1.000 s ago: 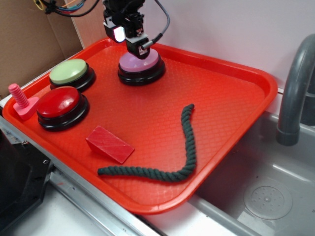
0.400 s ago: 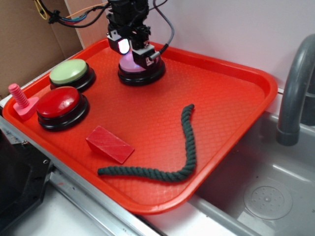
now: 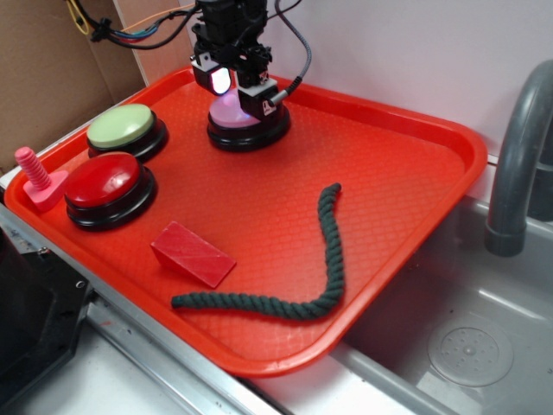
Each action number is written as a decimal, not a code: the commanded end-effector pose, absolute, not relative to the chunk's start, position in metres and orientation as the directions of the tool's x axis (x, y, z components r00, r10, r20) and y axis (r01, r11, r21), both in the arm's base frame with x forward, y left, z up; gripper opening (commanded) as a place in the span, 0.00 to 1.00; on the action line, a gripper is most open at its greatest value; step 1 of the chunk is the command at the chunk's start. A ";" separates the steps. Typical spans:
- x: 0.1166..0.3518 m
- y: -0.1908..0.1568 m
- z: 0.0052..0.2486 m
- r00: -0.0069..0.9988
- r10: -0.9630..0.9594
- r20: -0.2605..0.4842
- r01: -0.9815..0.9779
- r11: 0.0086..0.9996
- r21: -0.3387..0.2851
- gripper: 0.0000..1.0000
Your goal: Push the pink button.
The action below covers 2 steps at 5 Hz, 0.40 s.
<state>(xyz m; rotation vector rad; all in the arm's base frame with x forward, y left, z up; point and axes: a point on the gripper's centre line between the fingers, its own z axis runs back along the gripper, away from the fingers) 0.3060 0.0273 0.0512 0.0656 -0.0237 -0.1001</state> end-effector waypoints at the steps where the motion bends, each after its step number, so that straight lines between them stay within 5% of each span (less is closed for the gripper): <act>1: 0.313 0.034 0.098 0.970 -0.244 0.015 0.240 0.961 0.136 1.00; 2: 0.311 0.033 0.112 0.962 -0.272 0.007 0.267 0.948 0.175 1.00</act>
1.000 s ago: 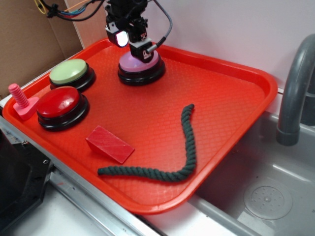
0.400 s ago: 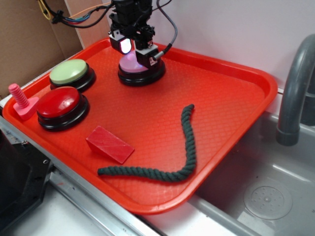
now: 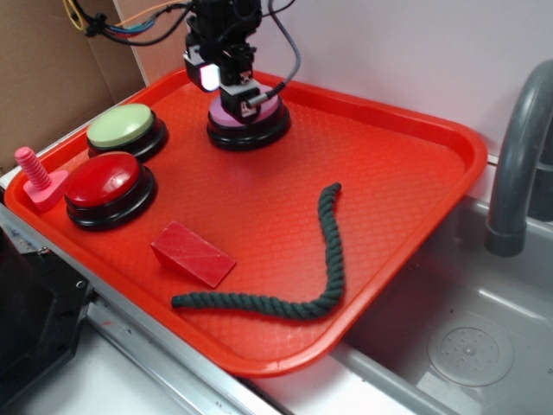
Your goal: Push the pink button.
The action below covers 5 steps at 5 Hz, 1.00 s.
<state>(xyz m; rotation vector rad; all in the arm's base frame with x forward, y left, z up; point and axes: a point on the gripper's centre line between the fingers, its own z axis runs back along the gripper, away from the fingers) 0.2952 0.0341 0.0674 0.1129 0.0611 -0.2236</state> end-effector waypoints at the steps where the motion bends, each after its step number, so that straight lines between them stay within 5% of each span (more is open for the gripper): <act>1: 0.303 0.035 0.124 0.958 -0.287 0.014 0.283 0.948 0.143 1.00; 5: 0.288 0.031 0.141 0.961 -0.254 0.109 0.235 0.958 0.164 1.00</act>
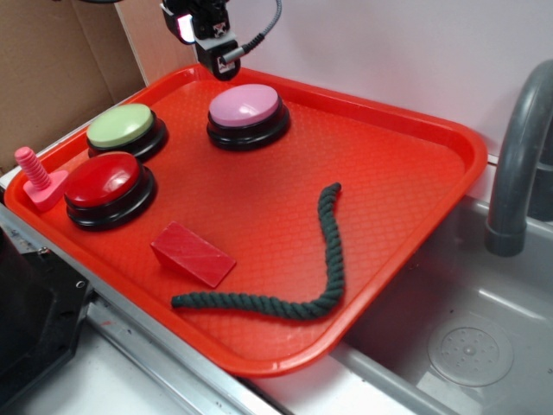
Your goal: Push the pink button.
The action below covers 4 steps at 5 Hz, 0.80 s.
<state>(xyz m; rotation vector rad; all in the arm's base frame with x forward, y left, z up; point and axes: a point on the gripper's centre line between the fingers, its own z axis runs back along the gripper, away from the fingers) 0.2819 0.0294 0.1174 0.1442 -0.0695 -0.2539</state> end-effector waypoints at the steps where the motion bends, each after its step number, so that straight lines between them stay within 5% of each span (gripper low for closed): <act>1: 0.285 0.030 0.145 0.958 -0.261 0.120 0.241 0.958 0.156 1.00; 4: 0.282 0.026 0.156 0.942 -0.310 0.129 0.280 0.938 0.204 1.00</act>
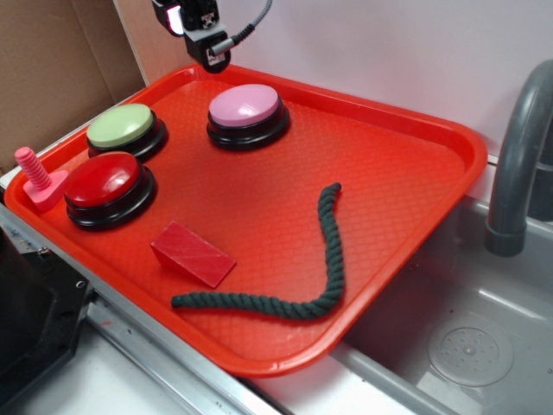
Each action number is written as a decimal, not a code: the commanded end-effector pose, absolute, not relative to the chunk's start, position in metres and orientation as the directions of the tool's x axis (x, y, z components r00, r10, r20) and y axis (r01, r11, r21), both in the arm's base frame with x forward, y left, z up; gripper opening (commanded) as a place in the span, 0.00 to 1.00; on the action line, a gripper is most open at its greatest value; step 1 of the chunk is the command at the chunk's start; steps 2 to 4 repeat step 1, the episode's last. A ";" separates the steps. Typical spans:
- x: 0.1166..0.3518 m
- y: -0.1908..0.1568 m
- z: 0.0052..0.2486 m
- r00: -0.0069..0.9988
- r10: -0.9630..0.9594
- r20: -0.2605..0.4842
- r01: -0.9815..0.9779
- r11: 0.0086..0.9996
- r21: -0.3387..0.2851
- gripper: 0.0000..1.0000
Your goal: Push the pink button.
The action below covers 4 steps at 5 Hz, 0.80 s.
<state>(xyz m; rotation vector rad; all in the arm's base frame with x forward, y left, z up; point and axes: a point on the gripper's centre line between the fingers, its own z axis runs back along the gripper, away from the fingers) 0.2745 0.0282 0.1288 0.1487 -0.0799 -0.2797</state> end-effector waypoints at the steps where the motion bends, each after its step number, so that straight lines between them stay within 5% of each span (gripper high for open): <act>1: 0.277 0.028 0.157 0.947 -0.290 0.139 0.258 0.943 0.209 1.00; 4: 0.277 0.028 0.157 0.947 -0.290 0.139 0.258 0.943 0.209 1.00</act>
